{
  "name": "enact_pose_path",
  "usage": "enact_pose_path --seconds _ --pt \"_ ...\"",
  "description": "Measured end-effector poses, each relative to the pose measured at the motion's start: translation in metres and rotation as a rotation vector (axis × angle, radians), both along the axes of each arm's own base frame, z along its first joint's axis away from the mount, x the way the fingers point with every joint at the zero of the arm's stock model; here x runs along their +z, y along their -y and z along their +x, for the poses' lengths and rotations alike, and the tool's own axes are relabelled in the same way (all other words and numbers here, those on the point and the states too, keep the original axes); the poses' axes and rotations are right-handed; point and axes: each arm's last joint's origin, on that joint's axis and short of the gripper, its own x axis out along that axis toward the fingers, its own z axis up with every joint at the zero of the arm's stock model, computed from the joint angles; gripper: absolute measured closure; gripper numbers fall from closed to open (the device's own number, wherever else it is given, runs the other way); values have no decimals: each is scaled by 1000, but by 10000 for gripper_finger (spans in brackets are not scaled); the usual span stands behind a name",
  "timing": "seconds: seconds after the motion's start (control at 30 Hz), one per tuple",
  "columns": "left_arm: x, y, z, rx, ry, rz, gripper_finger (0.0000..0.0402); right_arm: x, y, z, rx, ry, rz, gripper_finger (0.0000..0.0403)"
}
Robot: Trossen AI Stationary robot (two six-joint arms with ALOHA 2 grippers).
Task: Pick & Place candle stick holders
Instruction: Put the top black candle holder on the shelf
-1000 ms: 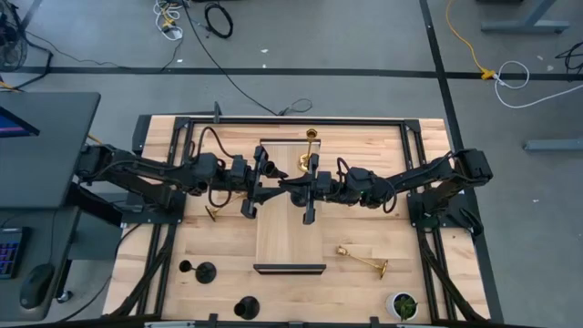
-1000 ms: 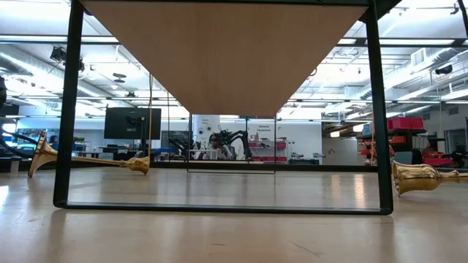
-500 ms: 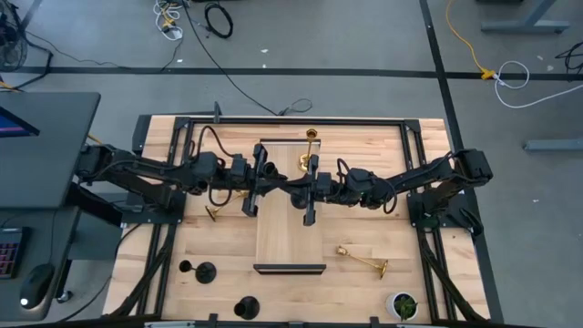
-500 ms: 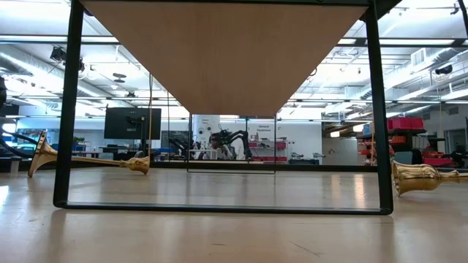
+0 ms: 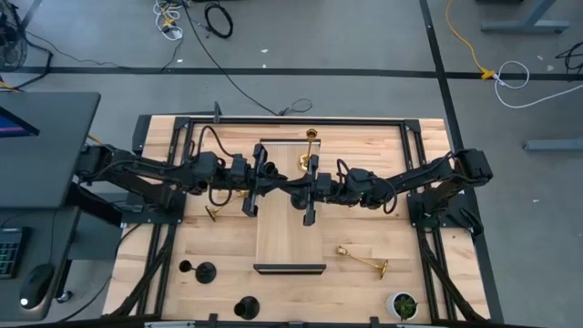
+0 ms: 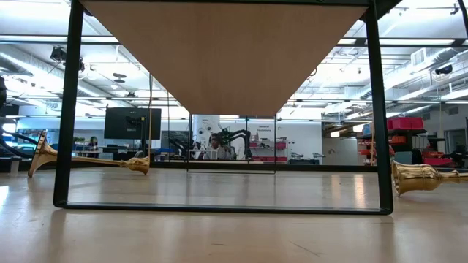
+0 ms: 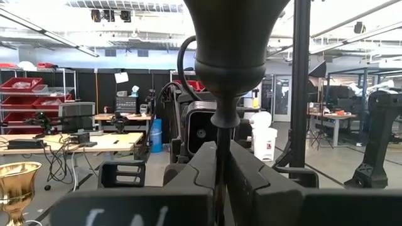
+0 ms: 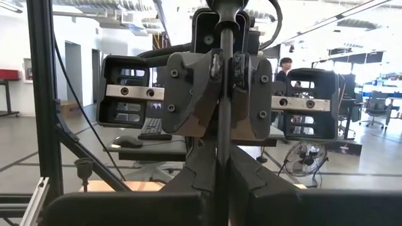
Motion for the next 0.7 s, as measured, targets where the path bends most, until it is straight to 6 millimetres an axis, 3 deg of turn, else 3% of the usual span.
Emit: enact_pose_path --seconds 0.17,0.53,0.7 --pt "-2 0 1 -3 -21 0 388 1 0 0 -6 5 -15 341" --pt "-4 0 1 -3 -36 1 388 -3 0 0 -5 -29 -11 190" --pt "-4 0 1 -2 -40 1 384 -3 0 0 -4 -30 -12 143"
